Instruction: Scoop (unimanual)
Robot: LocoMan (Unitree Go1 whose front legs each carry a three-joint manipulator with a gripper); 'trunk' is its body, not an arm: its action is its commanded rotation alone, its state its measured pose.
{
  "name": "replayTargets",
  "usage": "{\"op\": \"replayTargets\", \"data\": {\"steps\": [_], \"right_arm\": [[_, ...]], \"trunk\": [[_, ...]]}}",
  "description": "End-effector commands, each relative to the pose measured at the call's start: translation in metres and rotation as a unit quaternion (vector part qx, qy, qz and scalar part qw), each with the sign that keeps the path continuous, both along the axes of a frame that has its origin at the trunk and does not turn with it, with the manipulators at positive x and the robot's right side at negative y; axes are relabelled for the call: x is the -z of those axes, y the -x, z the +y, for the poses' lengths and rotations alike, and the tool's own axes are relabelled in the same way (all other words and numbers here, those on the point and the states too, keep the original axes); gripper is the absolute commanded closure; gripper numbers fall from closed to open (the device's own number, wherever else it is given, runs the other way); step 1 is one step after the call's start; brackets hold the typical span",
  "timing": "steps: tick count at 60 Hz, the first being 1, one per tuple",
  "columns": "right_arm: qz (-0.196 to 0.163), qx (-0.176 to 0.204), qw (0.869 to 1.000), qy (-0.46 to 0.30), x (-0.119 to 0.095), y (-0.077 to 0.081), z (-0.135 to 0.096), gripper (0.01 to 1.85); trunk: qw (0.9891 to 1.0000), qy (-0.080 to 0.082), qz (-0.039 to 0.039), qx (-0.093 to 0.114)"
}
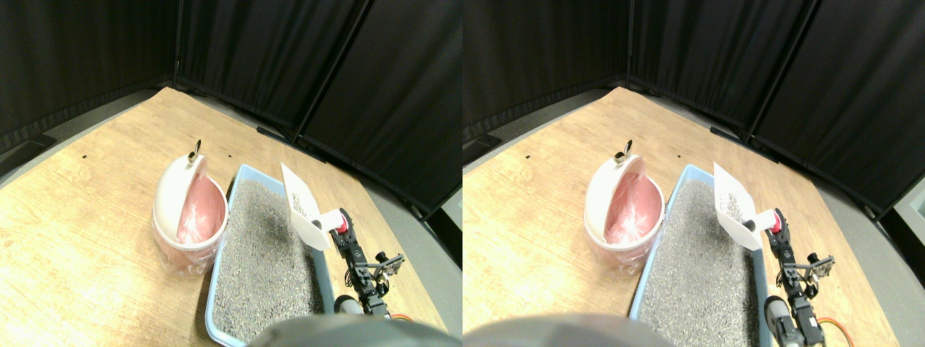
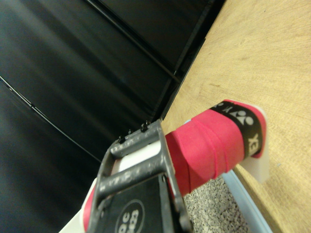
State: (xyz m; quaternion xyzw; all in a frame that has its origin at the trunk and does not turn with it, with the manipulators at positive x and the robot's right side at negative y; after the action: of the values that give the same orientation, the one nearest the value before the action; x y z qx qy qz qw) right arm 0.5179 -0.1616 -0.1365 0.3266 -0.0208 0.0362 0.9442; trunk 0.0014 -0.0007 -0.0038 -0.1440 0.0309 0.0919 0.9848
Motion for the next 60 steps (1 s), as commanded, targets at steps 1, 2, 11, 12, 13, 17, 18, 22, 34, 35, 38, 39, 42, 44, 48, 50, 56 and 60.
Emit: {"op": "replayTargets", "data": {"steps": [1, 2, 11, 12, 13, 17, 18, 22, 34, 35, 38, 39, 42, 44, 48, 50, 56, 60], "right_arm": [[-0.053, -0.023, 0.998, 0.026, -0.012, -0.001, 0.005, 1.8], [-0.056, -0.026, 0.998, 0.033, -0.013, -0.002, 0.005, 1.8], [-0.069, -0.038, 0.993, 0.087, -0.02, -0.005, 0.009, 1.8], [-0.07, -0.04, 0.993, 0.091, -0.021, -0.005, 0.009, 1.8], [-0.074, -0.045, 0.991, 0.098, -0.022, -0.006, 0.01, 1.8], [-0.077, -0.044, 0.99, 0.114, -0.024, -0.007, 0.011, 1.8], [-0.077, -0.044, 0.989, 0.117, -0.025, -0.007, 0.011, 1.8], [-0.091, -0.057, 0.983, 0.151, -0.03, -0.009, 0.014, 1.8], [-0.1, -0.074, 0.977, 0.173, -0.04, -0.015, 0.023, 1.8], [-0.101, -0.077, 0.975, 0.183, -0.041, -0.015, 0.023, 1.8], [-0.107, -0.087, 0.969, 0.204, -0.043, -0.017, 0.025, 1.8], [-0.107, -0.089, 0.968, 0.208, -0.044, -0.017, 0.025, 1.8], [-0.099, -0.087, 0.967, 0.22, -0.047, -0.018, 0.026, 1.8], [-0.101, -0.091, 0.964, 0.229, -0.049, -0.018, 0.027, 1.8], [-0.112, -0.103, 0.957, 0.246, -0.051, -0.02, 0.028, 1.8], [-0.117, -0.108, 0.954, 0.255, -0.053, -0.021, 0.03, 1.8], [-0.128, -0.113, 0.943, 0.287, -0.056, -0.023, 0.036, 1.8], [-0.131, -0.114, 0.94, 0.295, -0.058, -0.024, 0.039, 1.8]], "trunk": [[0.9999, 0.005, -0.0021, -0.009], [0.9999, 0.006, -0.0017, -0.011], [0.9998, 0.01, -0.0022, -0.019], [0.9997, 0.011, -0.002, -0.021], [0.9997, 0.011, -0.002, -0.021], [0.9996, 0.013, -0.0019, -0.025], [0.9995, 0.013, -0.0021, -0.027], [0.9994, 0.016, -0.0024, -0.031], [0.9989, 0.022, -0.0032, -0.042], [0.9988, 0.023, -0.0032, -0.044], [0.9985, 0.026, -0.0027, -0.049], [0.9985, 0.026, -0.0027, -0.049], [0.9982, 0.028, -0.0021, -0.053], [0.9979, 0.03, -0.0017, -0.057], [0.9973, 0.034, -0.0026, -0.065], [0.9972, 0.035, -0.0025, -0.066], [0.9967, 0.038, -0.0025, -0.072], [0.9967, 0.038, -0.0025, -0.072]]}}
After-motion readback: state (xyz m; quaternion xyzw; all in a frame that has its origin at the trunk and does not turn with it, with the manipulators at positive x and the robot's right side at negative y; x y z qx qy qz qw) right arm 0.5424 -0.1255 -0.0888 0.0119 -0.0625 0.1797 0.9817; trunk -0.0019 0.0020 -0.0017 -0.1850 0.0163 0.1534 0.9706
